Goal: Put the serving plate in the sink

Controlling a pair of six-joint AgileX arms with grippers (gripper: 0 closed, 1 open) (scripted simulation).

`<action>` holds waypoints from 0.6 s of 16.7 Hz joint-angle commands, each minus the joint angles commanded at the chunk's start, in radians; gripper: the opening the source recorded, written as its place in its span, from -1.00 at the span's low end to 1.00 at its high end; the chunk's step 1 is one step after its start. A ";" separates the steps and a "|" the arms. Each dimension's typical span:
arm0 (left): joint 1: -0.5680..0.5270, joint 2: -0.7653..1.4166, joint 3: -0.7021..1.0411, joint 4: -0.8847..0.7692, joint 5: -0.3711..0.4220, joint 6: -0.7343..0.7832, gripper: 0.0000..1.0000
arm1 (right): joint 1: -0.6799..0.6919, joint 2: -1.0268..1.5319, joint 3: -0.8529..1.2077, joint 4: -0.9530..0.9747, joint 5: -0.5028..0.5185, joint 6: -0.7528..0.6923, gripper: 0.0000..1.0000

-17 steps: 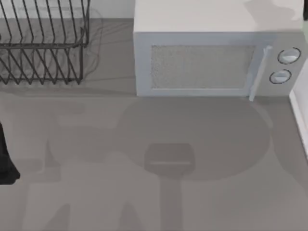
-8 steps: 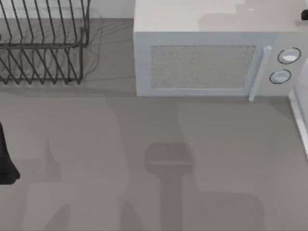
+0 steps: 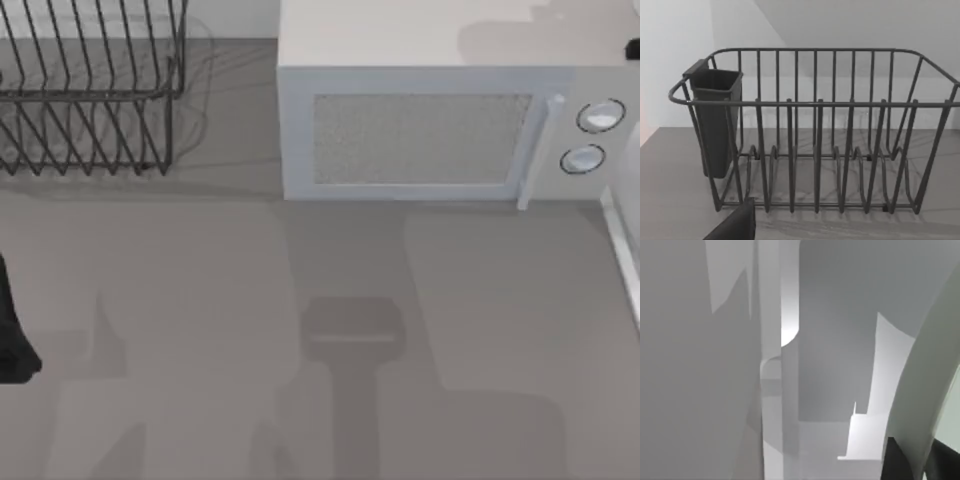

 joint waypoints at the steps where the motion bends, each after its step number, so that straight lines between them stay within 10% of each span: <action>1: 0.000 0.000 0.000 0.000 0.000 0.000 1.00 | 0.000 0.000 0.000 0.000 0.000 0.000 -0.70; 10: 0.000 0.000 0.000 0.000 0.000 0.000 1.00 | 0.000 0.000 0.000 0.000 0.000 0.000 0.66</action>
